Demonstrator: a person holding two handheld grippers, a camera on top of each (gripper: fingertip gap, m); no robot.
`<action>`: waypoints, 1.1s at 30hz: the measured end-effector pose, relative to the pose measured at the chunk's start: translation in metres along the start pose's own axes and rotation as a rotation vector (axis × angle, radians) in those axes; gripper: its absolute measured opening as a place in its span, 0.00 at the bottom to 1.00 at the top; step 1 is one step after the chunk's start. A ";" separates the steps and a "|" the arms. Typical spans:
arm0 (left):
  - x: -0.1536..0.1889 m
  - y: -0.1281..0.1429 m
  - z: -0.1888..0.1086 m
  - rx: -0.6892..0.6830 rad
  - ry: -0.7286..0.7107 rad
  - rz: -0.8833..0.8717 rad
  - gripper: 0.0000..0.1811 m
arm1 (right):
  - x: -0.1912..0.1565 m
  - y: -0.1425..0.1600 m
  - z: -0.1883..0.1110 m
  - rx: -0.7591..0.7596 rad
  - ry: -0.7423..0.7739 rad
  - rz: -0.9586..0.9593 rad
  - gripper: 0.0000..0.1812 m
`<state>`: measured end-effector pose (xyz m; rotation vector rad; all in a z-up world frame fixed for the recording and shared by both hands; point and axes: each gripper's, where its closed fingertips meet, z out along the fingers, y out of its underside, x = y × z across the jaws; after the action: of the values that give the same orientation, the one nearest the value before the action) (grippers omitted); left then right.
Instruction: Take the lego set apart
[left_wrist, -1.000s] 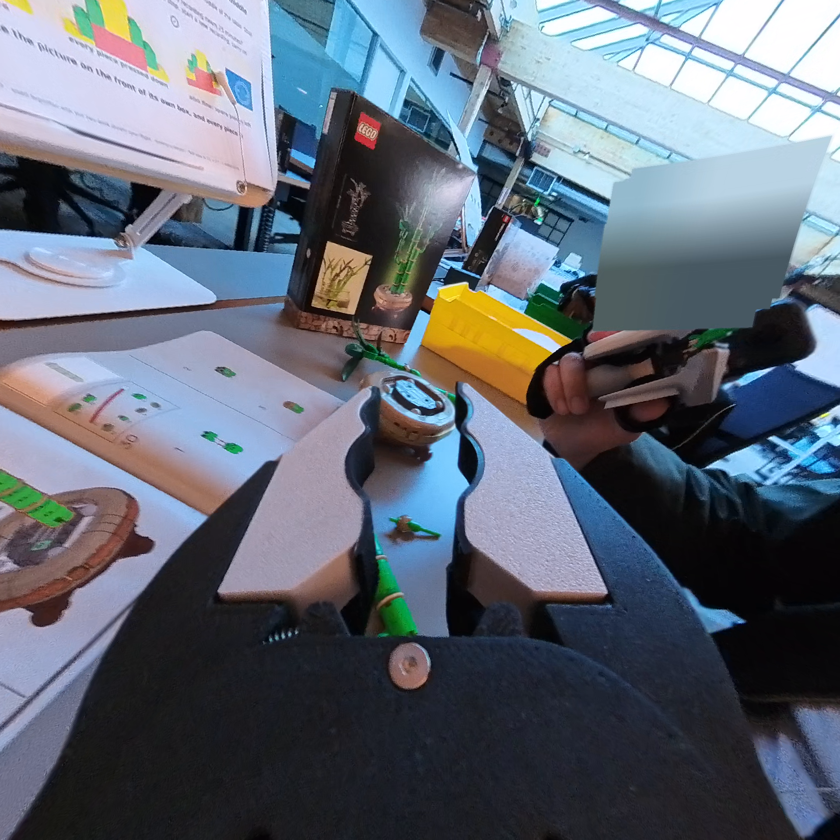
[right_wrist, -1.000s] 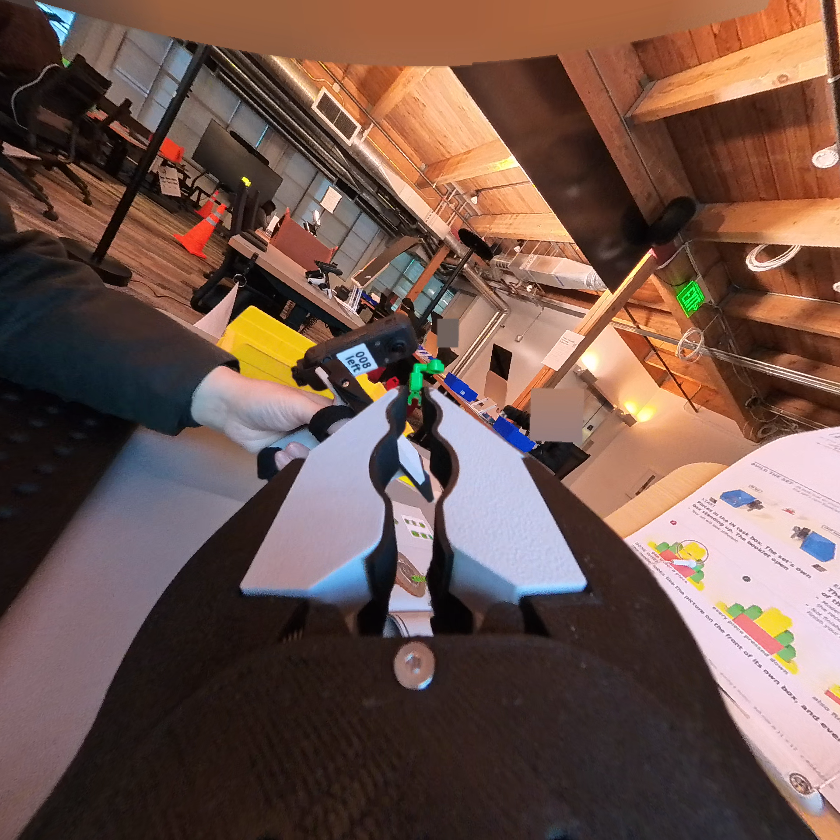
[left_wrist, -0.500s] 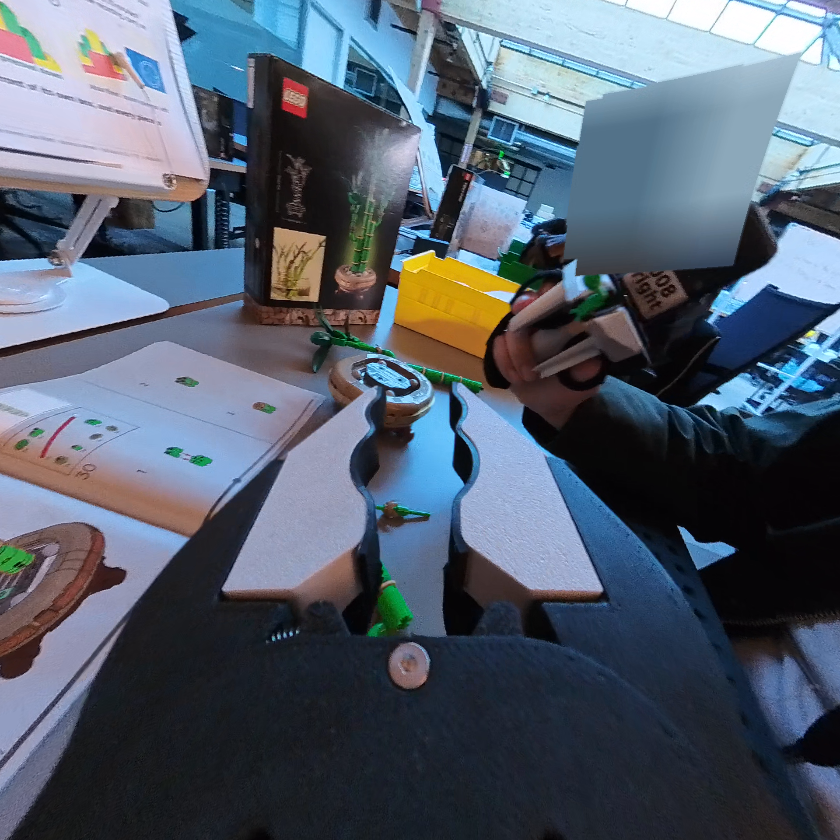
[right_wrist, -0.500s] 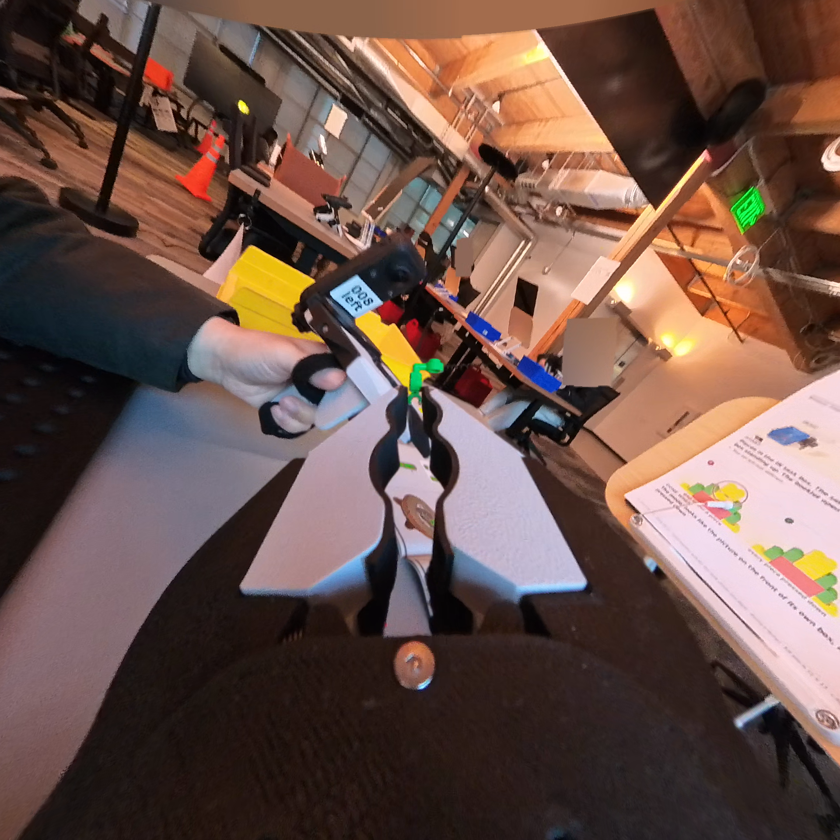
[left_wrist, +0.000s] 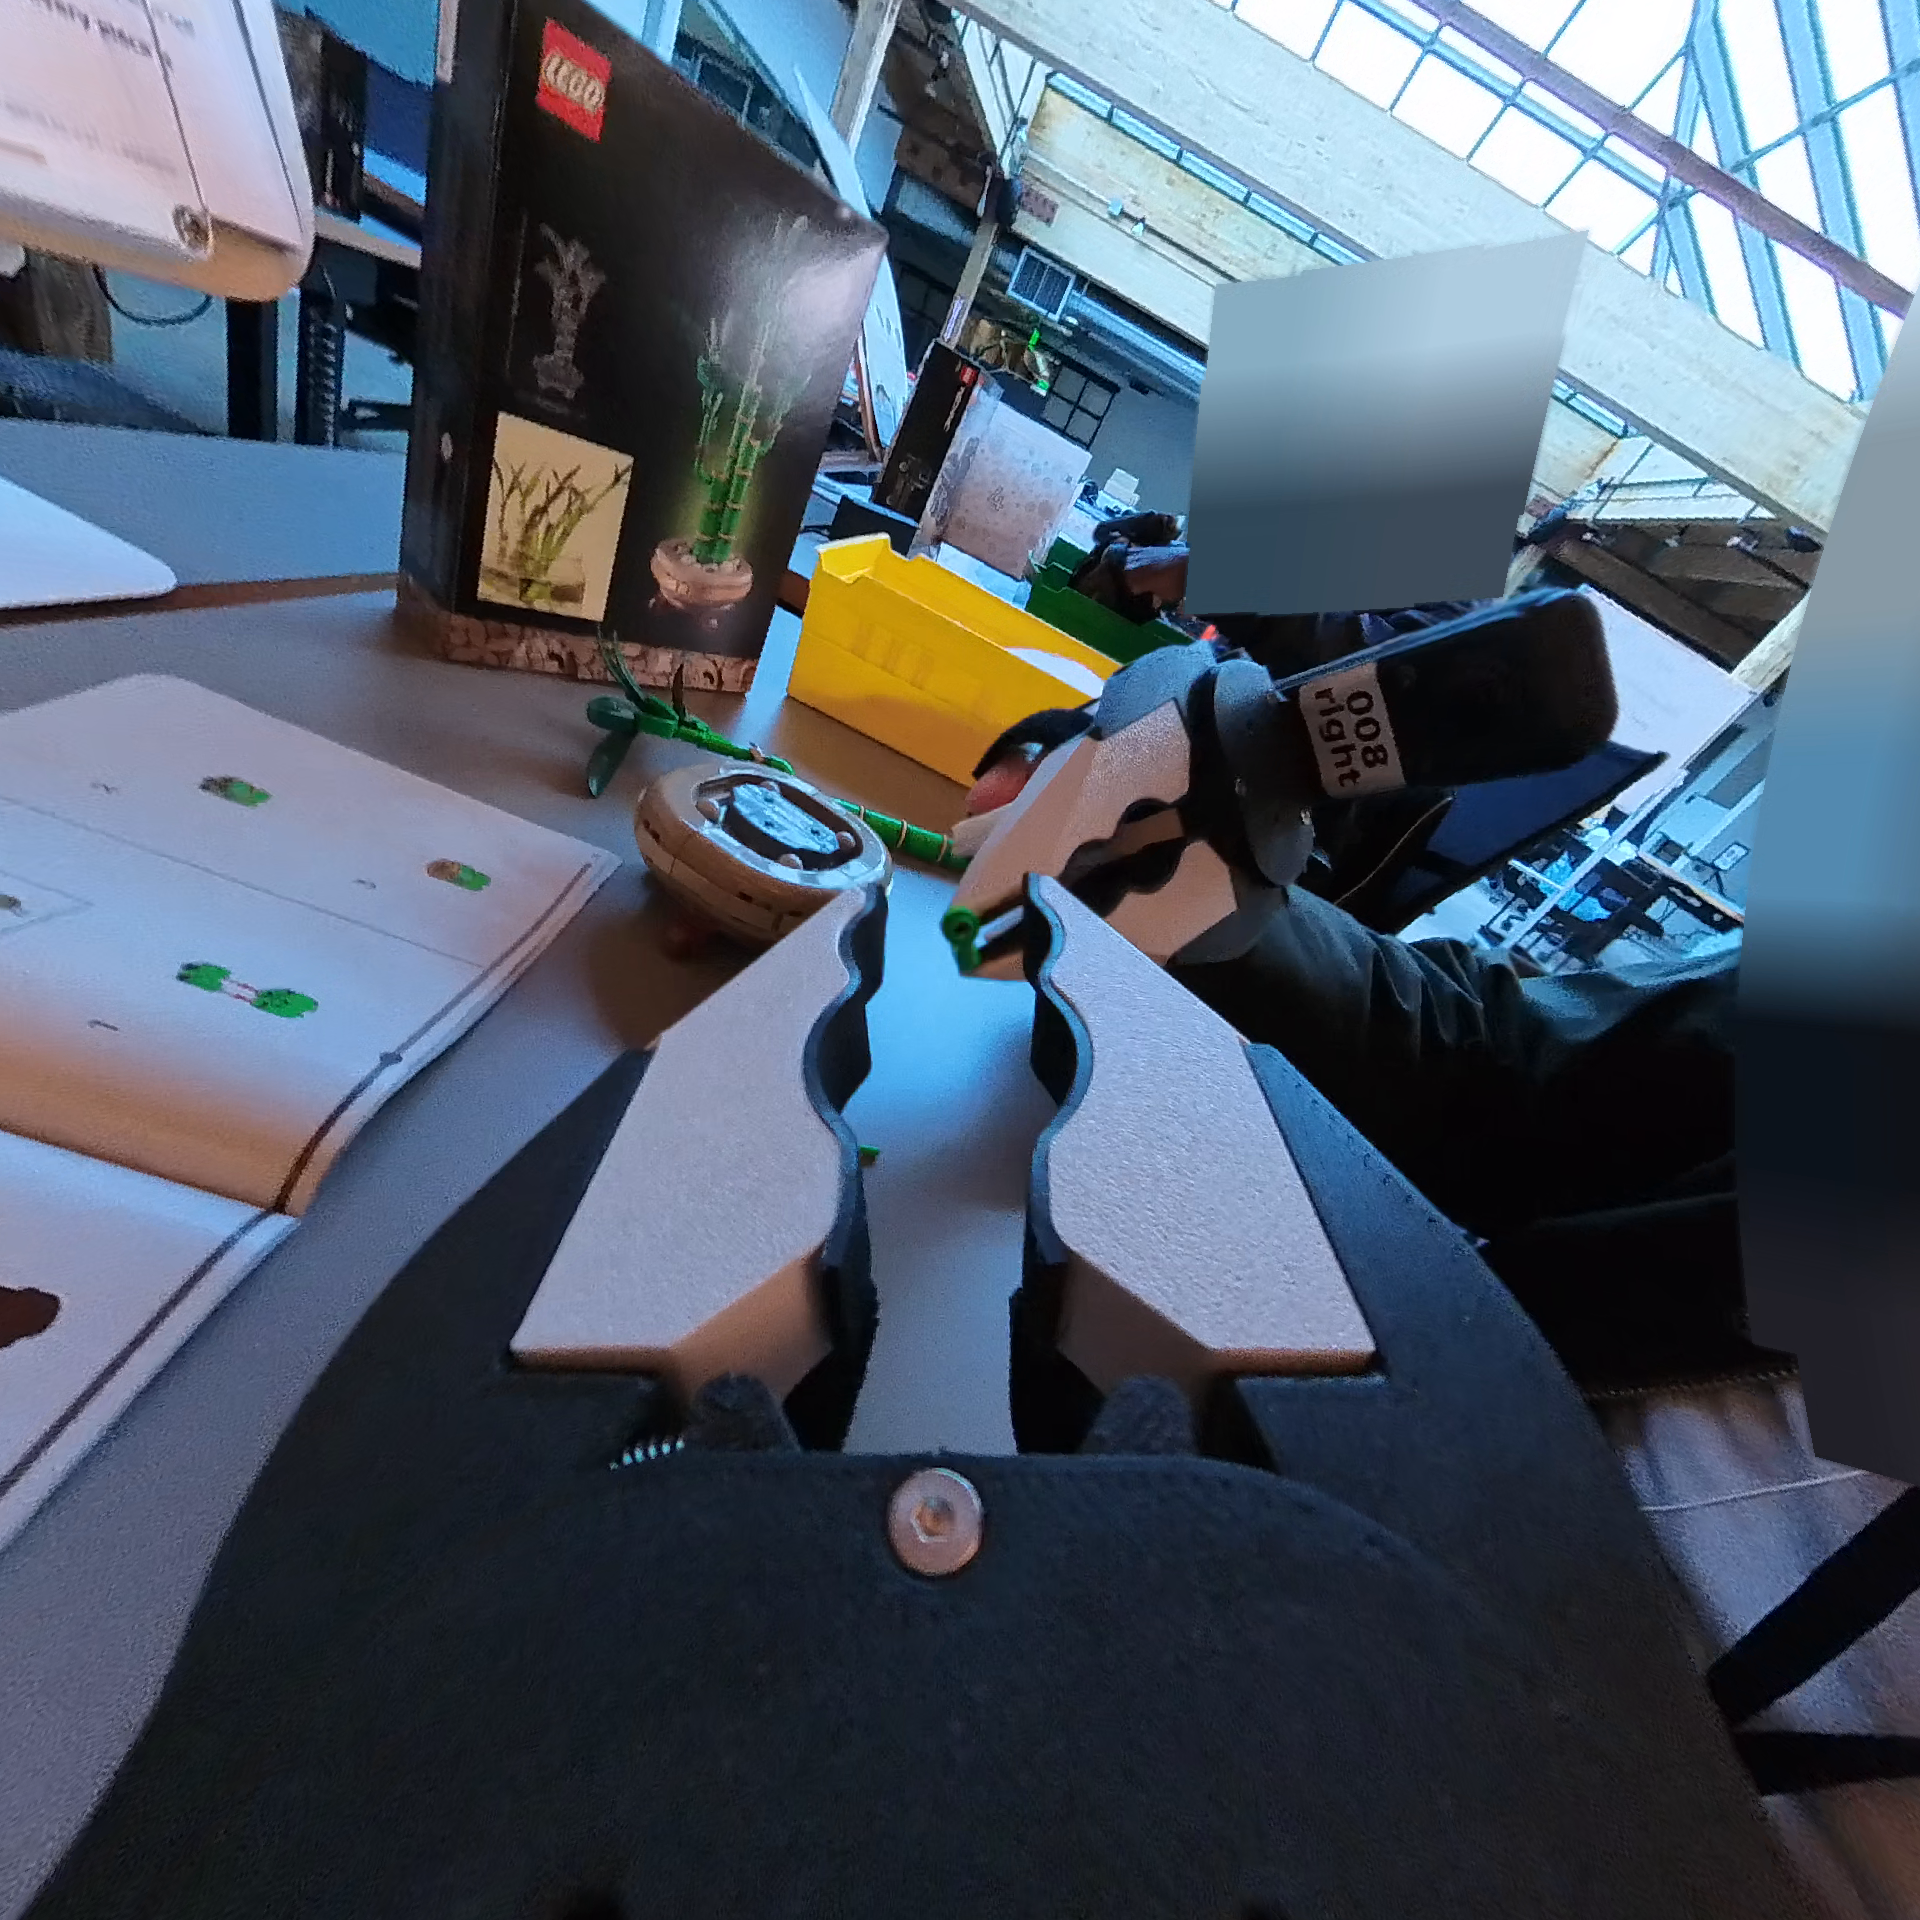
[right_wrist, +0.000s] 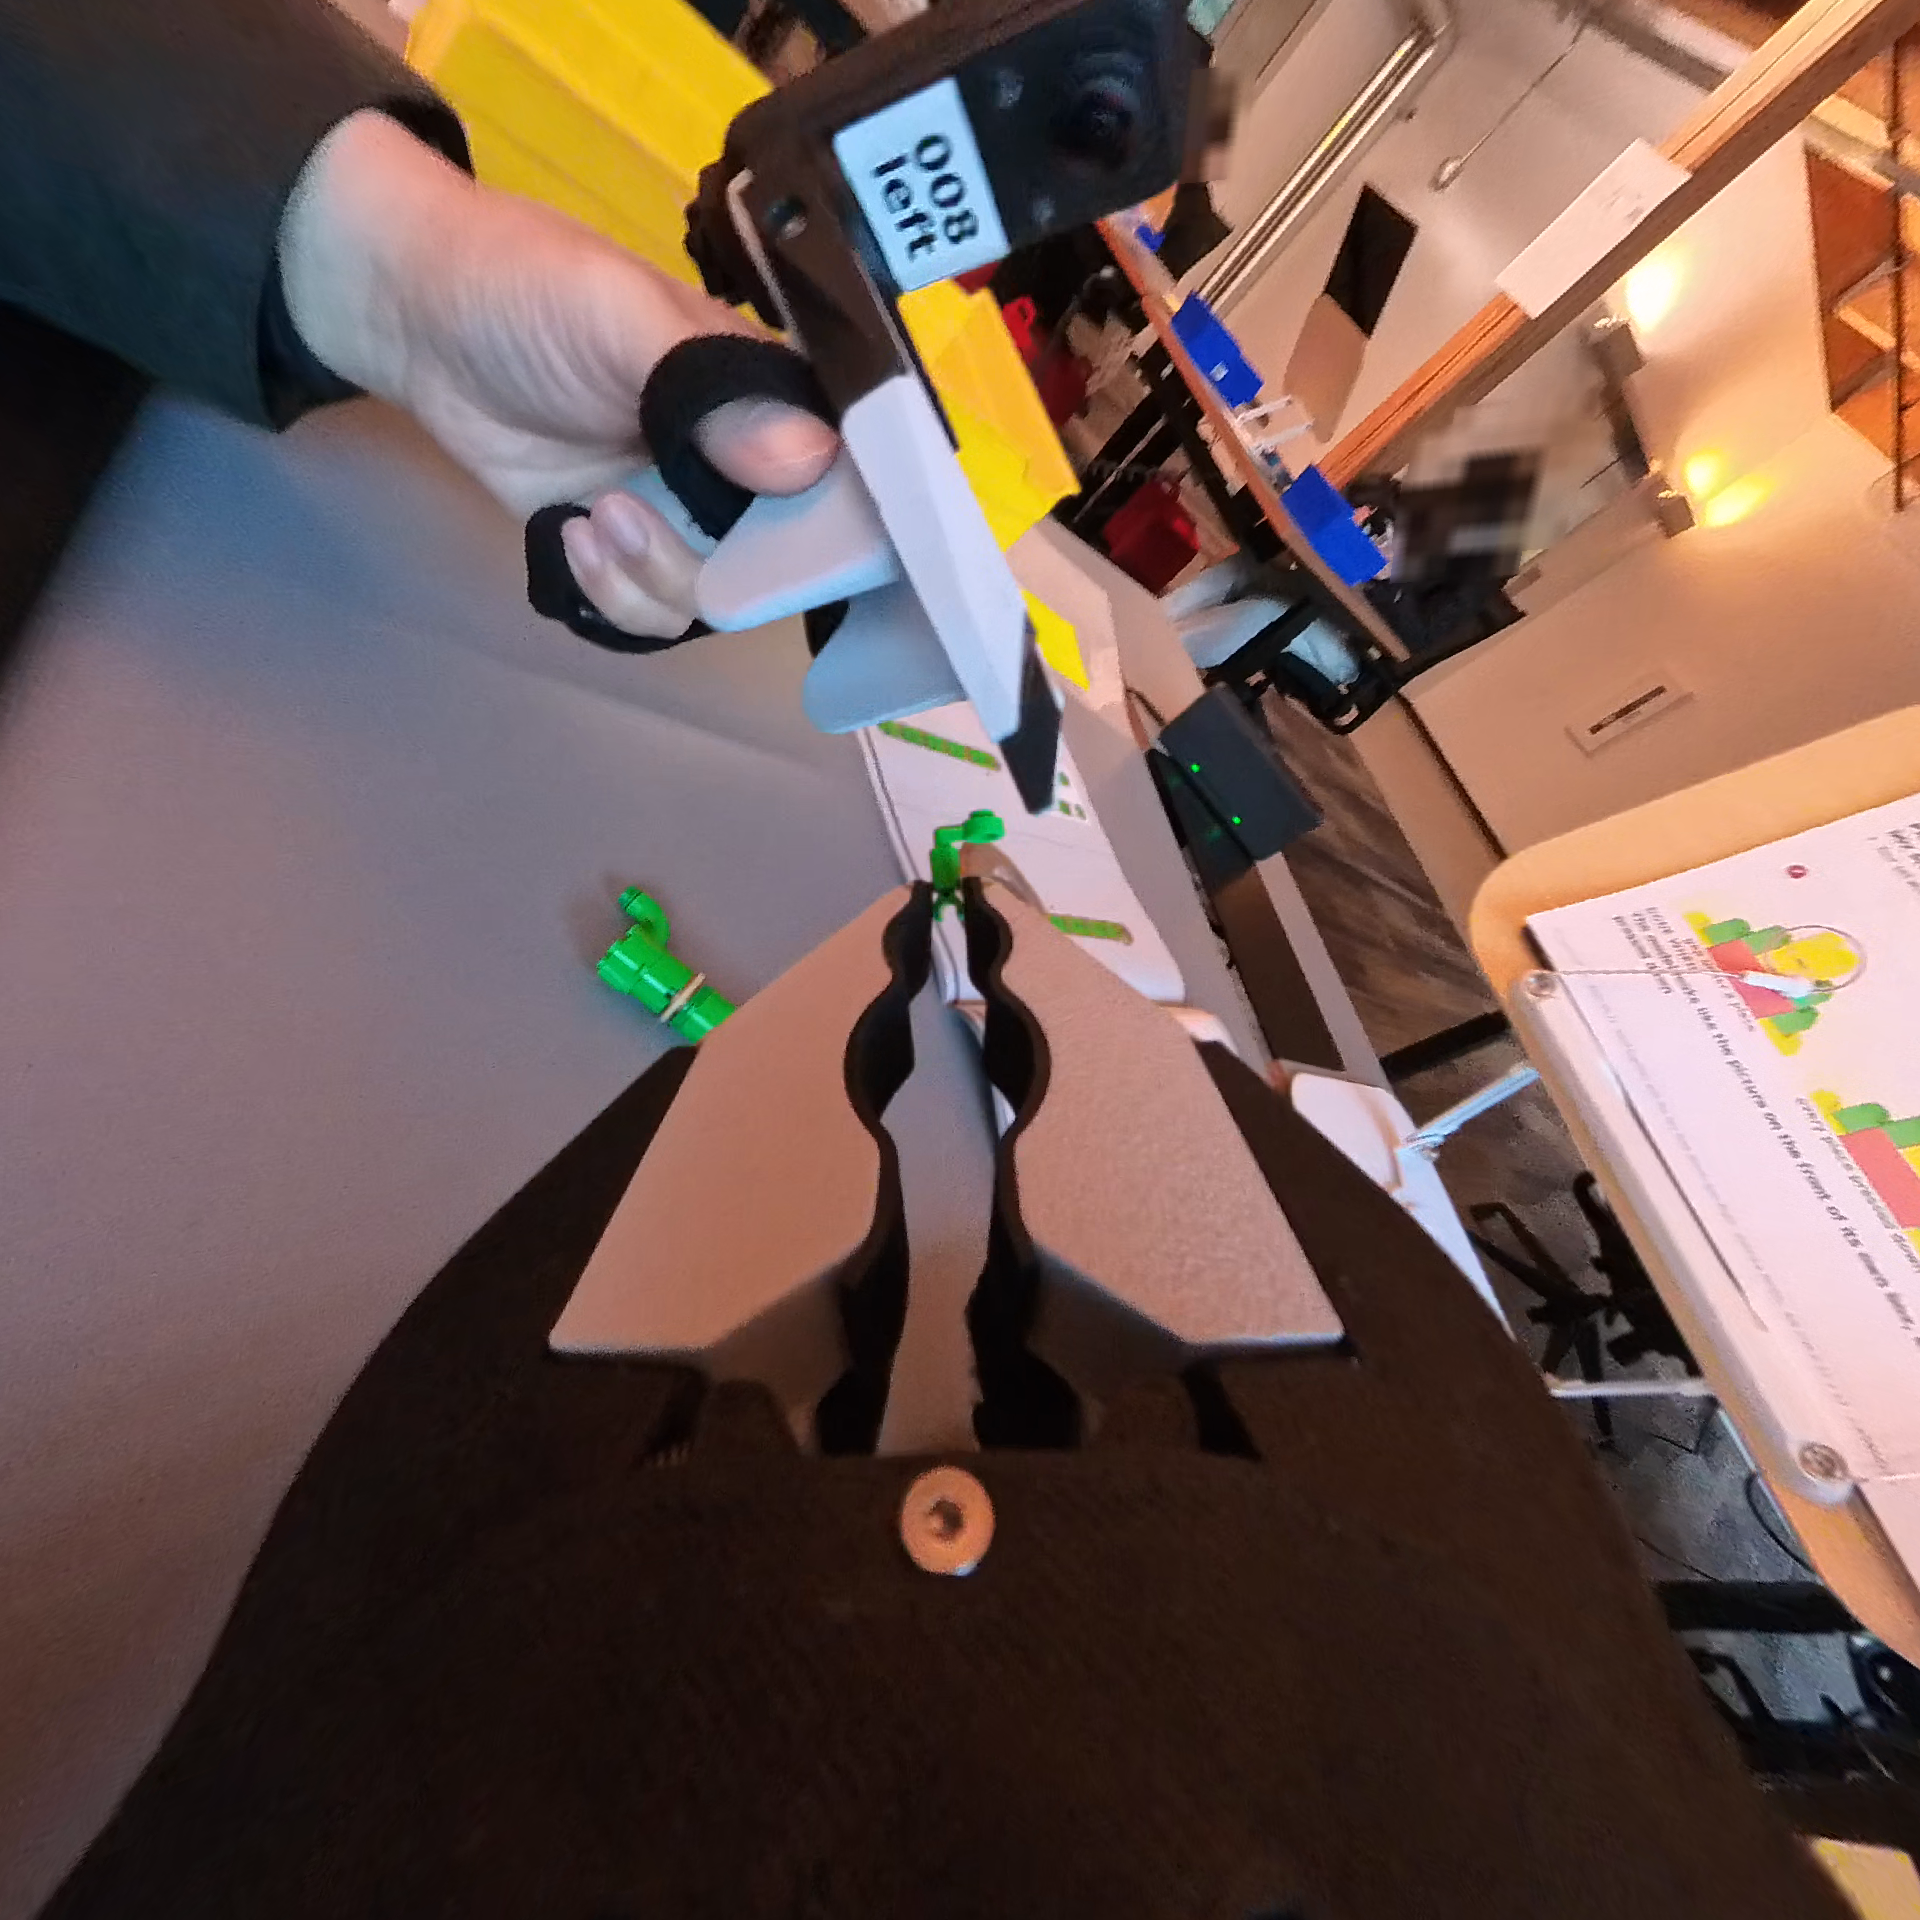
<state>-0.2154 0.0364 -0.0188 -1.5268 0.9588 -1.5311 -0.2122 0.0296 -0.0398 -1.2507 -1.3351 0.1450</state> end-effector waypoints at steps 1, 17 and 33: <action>-0.001 0.002 0.001 -0.007 0.000 -0.014 0.13 | -0.004 0.003 0.003 -0.020 -0.013 -0.012 0.03; -0.017 0.033 0.003 -0.182 -0.063 -0.137 0.08 | -0.017 0.021 0.017 -0.141 -0.037 -0.037 0.03; -0.015 0.042 0.006 -0.198 -0.020 -0.189 0.02 | -0.012 0.014 0.017 -0.071 -0.019 0.018 0.05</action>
<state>-0.2091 0.0316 -0.0626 -1.8129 1.0031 -1.5852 -0.2209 0.0370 -0.0621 -1.3240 -1.3563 0.1234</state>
